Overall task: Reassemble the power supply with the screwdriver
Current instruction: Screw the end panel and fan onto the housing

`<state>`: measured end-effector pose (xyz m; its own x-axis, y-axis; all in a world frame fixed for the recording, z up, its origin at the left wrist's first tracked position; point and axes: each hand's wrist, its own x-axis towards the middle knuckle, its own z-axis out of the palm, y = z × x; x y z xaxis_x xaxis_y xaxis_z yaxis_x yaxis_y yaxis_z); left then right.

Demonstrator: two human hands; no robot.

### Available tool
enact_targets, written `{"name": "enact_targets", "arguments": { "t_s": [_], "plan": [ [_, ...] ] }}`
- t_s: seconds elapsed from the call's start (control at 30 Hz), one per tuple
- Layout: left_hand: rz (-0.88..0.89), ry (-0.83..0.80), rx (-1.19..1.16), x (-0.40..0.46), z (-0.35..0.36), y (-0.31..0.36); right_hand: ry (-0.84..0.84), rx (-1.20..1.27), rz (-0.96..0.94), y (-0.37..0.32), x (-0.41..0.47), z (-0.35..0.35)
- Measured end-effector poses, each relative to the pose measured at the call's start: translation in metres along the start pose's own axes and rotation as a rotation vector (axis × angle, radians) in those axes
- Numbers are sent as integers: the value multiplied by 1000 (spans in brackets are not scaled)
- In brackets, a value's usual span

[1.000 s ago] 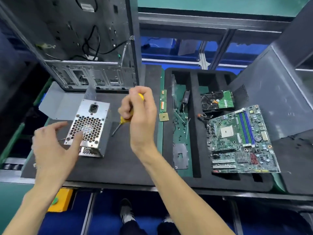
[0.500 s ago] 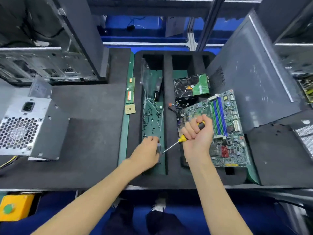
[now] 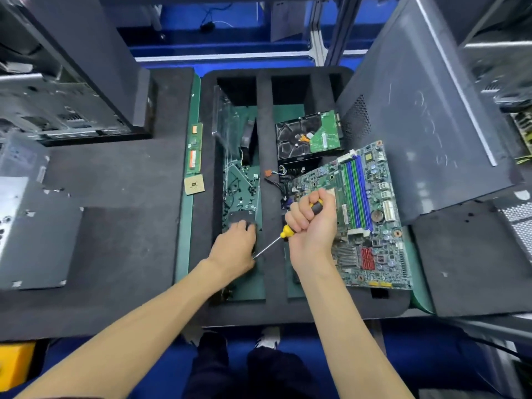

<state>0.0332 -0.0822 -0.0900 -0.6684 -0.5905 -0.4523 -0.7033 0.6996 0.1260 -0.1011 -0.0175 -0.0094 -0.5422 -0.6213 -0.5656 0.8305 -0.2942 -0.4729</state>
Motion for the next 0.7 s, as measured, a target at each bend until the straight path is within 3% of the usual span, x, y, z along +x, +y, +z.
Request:
{"name": "enact_targets", "arguments": {
  "t_s": [0.17,0.23,0.33,0.5,0.7],
  "plan": [
    [-21,285,-222,9,-28,-24,20,9,-2,1,6,7],
    [-4,287,-246,12,-36,-30,8,22,-4,2,8,10],
    [78,126,-119,5,-40,-33,-15,34,-10,4,10,12],
    [254,-247,455,-26,-13,-14,4,54,-12,8,10,11],
    [296,-357,614,-28,9,-2,7,47,-9,8,4,9]
  ]
}}
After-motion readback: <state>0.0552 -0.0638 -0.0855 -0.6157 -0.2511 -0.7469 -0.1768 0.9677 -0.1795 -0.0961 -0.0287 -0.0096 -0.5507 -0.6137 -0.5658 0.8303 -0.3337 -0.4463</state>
